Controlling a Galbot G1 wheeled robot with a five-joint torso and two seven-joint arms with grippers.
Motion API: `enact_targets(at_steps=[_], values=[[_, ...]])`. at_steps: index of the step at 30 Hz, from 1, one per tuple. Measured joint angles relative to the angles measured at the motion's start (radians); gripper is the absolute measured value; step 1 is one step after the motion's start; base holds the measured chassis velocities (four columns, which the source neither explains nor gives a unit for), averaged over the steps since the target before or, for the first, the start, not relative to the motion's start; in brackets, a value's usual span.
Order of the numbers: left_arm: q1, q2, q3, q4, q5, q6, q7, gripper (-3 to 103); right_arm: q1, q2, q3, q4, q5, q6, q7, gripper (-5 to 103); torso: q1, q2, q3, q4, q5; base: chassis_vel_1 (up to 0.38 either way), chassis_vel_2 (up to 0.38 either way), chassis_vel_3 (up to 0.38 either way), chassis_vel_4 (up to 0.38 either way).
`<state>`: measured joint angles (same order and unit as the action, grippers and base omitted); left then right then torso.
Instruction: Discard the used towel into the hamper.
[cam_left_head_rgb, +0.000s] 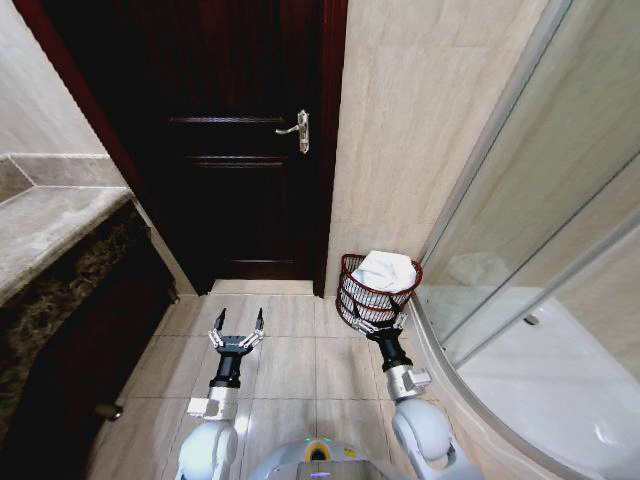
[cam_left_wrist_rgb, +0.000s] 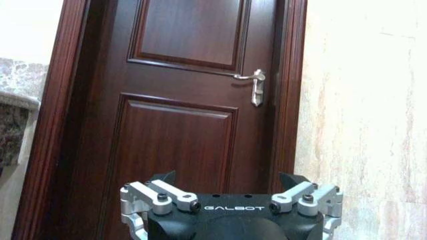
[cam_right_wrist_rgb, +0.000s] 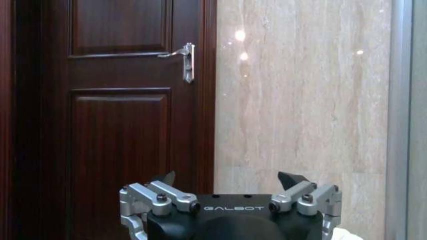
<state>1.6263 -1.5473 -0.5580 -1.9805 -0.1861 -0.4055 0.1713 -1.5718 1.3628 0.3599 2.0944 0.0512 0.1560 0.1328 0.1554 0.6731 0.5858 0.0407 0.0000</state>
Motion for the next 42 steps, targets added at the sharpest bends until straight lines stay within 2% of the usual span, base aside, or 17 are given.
enact_targets(at_steps=[23, 37, 42], values=[[-0.009, 0.007, 0.003, -0.013, 0.019, 0.018, -0.001, 100, 0.0, 0.0, 0.0, 0.015, -0.025, -0.016, 0.015, 100, 0.047, 0.101, 0.054, 0.0, 0.0, 0.0, 0.0, 0.0, 0.0], [0.001, 0.015, -0.007, -0.018, 0.014, 0.019, 0.0, 100, -0.003, -0.002, 0.007, 0.016, -0.037, -0.013, 0.052, 100, 0.076, 0.165, 0.089, 0.0, 0.0, 0.0, 0.0, 0.0, 0.0], [0.001, 0.023, -0.012, -0.027, 0.008, 0.036, -0.002, 100, -0.001, -0.002, 0.012, 0.016, -0.034, -0.012, 0.05, 100, 0.086, 0.186, 0.1, 0.0, 0.0, 0.0, 0.0, 0.0, 0.0]])
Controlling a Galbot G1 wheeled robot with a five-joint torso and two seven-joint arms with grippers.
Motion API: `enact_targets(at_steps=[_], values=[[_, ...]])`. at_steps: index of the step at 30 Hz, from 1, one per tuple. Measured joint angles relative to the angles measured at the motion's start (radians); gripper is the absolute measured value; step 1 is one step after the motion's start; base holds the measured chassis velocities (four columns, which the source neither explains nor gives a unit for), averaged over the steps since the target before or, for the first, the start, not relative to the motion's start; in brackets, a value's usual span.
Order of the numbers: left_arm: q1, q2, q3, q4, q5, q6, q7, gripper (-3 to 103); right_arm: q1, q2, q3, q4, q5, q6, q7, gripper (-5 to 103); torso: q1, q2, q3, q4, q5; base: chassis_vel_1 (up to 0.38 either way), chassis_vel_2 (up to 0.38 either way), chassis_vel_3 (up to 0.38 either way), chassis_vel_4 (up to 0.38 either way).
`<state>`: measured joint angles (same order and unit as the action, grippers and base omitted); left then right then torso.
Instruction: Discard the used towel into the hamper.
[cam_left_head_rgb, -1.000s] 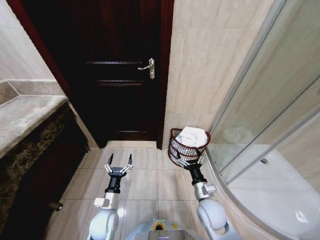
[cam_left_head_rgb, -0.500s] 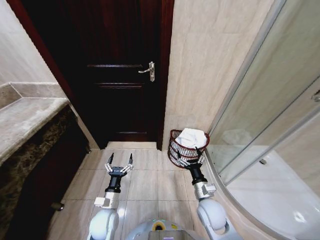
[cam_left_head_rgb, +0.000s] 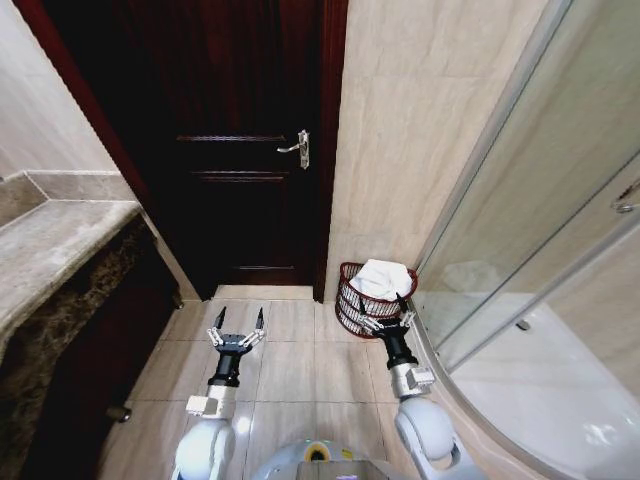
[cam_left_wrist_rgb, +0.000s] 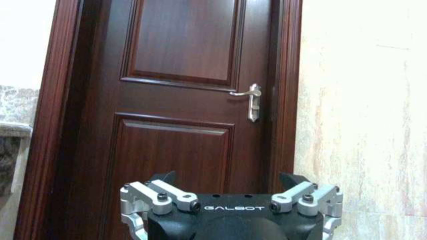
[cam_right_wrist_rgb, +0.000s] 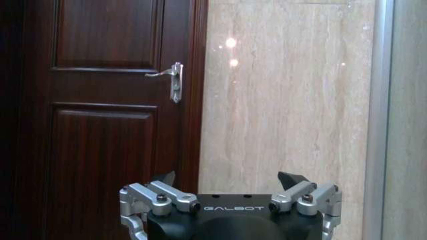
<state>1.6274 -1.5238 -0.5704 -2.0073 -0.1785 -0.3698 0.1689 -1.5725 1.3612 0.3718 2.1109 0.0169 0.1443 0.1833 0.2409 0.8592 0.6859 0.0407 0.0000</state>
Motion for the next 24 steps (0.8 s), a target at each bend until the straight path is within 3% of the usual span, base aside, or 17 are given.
enact_targets(at_steps=[8, 14, 19, 24], values=[[-0.002, 0.049, -0.013, -0.017, -0.029, 0.048, -0.011, 100, -0.001, -0.01, 0.085, -0.009, 0.025, -0.002, -0.025, 100, 0.016, 0.036, 0.02, -0.0001, 0.0, 0.0, 0.0, 0.0, 0.0], [-0.002, 0.102, -0.016, -0.05, -0.071, 0.116, -0.007, 100, 0.002, 0.065, 0.272, 0.003, 0.105, -0.046, -0.147, 100, 0.031, 0.069, 0.037, 0.0, 0.0, 0.0, 0.0, 0.0, 0.0], [-0.014, 0.122, -0.018, -0.064, -0.076, 0.138, 0.0, 100, -0.034, 0.065, 0.327, 0.052, 0.189, -0.078, -0.157, 100, 0.042, 0.092, 0.05, -0.0001, -0.0002, 0.0, 0.0, 0.0, 0.0], [-0.019, 0.121, -0.013, -0.071, -0.074, 0.147, 0.001, 100, -0.071, 0.063, 0.329, 0.082, 0.193, -0.078, -0.161, 100, 0.053, 0.115, 0.062, -0.0001, -0.0001, 0.0, 0.0, 0.0, 0.0]])
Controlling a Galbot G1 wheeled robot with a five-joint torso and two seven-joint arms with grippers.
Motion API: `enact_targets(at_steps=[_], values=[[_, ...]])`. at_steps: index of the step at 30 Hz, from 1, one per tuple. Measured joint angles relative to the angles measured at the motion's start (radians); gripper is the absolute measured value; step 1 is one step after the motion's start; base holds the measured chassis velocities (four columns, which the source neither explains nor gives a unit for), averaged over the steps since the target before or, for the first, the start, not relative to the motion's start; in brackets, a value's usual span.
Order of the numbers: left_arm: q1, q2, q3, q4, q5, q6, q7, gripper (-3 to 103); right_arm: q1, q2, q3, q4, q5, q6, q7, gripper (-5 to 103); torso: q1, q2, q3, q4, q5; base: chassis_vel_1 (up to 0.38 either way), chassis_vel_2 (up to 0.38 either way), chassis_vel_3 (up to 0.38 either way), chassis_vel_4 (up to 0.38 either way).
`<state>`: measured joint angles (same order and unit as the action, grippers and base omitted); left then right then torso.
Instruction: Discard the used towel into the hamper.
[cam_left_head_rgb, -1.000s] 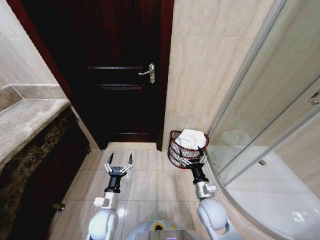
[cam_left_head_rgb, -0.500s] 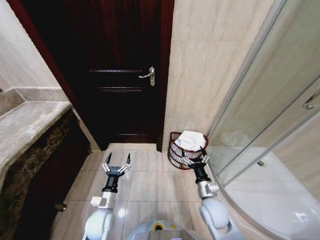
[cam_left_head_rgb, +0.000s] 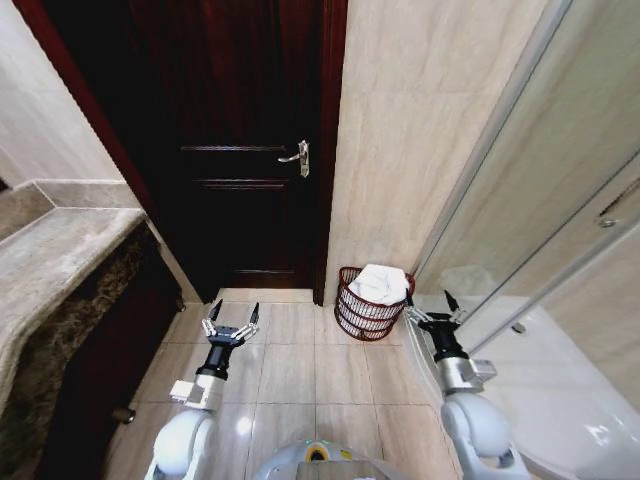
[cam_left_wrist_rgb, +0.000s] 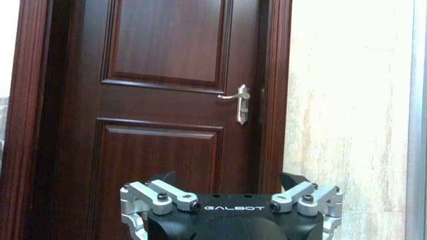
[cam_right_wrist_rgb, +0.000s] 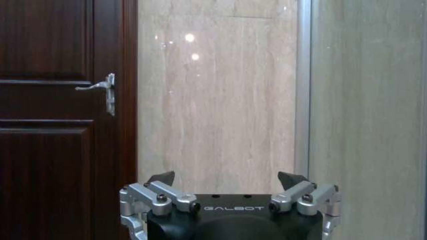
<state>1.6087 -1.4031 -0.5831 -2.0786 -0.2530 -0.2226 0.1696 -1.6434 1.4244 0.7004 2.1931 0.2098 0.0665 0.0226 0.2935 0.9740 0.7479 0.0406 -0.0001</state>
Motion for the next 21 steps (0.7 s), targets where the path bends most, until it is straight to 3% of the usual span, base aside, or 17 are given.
enact_targets(at_steps=[21], values=[[0.008, -0.009, 0.006, -0.019, 0.017, 0.011, -0.004, 100, -0.027, -0.01, -0.004, 0.033, -0.009, 0.004, 0.002, 100, 0.047, 0.098, 0.052, 0.0001, 0.0001, 0.0, 0.0, 0.0, 0.0]])
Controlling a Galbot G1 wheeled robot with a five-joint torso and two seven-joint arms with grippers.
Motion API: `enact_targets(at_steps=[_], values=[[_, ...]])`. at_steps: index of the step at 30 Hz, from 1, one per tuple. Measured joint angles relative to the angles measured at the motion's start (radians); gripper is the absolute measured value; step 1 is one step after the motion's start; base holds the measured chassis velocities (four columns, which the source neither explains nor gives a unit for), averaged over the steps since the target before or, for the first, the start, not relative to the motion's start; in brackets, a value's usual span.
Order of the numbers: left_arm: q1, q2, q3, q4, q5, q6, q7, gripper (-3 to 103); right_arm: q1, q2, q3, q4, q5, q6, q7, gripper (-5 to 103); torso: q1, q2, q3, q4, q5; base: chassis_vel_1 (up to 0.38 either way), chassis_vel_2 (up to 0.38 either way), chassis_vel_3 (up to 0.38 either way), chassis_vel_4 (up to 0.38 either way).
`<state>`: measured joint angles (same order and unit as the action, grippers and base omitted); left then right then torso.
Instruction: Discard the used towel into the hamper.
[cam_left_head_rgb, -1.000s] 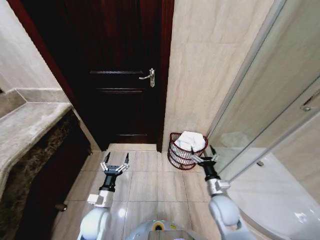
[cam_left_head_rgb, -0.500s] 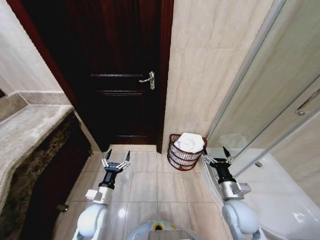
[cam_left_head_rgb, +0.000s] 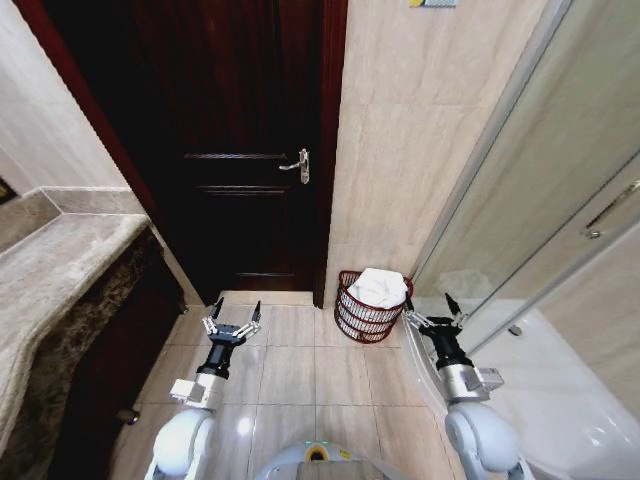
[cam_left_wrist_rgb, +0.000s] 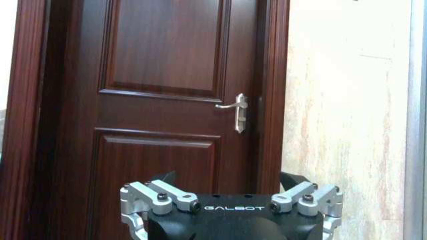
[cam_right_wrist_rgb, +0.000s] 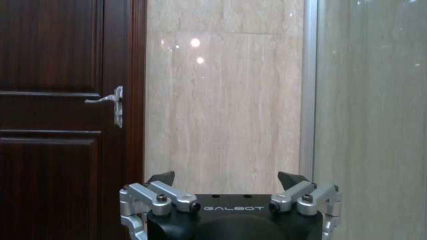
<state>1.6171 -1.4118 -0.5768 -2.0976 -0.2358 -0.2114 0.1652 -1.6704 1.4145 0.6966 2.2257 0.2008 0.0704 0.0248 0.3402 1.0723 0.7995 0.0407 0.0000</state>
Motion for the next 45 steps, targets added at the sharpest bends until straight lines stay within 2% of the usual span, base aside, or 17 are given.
enact_targets(at_steps=[19, 45], values=[[-0.003, -0.002, -0.002, 0.003, -0.001, -0.004, 0.001, 100, 0.005, 0.014, -0.024, 0.018, -0.031, -0.011, 0.0, 100, 0.044, 0.096, 0.051, -0.0001, 0.0, 0.0, 0.0, 0.0, 0.0], [0.013, -0.019, 0.003, -0.015, 0.014, -0.011, 0.011, 100, -0.044, 0.017, -0.012, 0.035, -0.026, 0.03, 0.0, 100, 0.111, 0.238, 0.127, 0.0, 0.0, 0.057, -0.053, -0.049, 0.057]])
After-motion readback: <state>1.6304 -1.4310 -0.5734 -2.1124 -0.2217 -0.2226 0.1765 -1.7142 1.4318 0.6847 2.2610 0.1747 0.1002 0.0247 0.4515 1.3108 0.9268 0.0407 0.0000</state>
